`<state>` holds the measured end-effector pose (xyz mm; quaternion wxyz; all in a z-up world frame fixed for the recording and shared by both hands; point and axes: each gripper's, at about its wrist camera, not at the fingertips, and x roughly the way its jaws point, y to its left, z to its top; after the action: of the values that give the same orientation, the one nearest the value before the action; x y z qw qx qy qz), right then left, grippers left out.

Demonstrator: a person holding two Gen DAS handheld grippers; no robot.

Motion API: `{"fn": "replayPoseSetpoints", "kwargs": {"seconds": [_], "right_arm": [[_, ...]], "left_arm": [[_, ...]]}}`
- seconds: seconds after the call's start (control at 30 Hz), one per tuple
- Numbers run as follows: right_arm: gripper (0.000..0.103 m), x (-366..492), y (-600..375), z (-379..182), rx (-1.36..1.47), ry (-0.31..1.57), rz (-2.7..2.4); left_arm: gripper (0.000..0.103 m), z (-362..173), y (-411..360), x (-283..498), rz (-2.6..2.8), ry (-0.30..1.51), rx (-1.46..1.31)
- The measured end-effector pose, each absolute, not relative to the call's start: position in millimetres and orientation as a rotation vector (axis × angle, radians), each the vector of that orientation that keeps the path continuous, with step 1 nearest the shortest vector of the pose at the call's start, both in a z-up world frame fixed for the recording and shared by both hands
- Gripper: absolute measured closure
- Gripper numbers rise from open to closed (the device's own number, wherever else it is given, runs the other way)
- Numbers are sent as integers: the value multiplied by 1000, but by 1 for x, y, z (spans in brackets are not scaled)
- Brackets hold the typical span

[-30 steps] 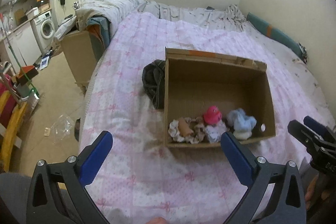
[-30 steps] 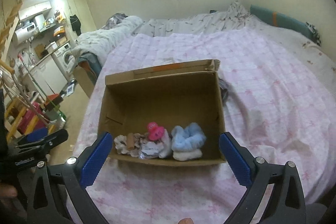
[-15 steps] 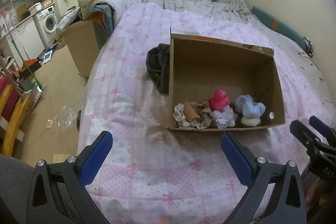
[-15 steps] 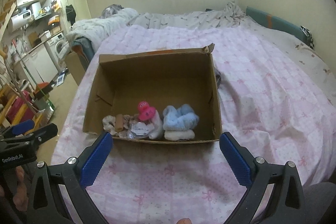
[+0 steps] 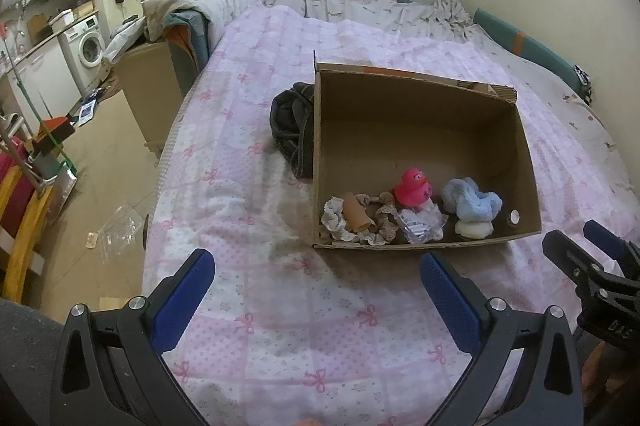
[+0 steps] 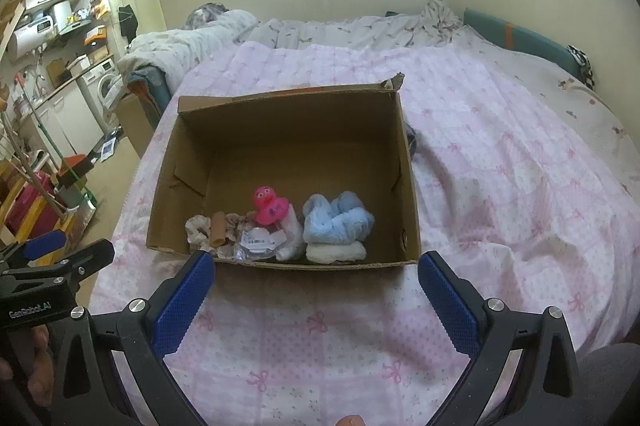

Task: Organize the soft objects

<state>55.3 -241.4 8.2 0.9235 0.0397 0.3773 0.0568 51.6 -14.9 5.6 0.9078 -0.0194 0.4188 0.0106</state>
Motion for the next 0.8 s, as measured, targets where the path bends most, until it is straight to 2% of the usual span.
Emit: {"fn": "replayPoseSetpoints", "kwargs": {"seconds": [0.8], "right_arm": [[0, 57, -243, 4, 69, 789, 112]], "left_arm": [[0, 6, -14, 50, 8, 860, -57]]}}
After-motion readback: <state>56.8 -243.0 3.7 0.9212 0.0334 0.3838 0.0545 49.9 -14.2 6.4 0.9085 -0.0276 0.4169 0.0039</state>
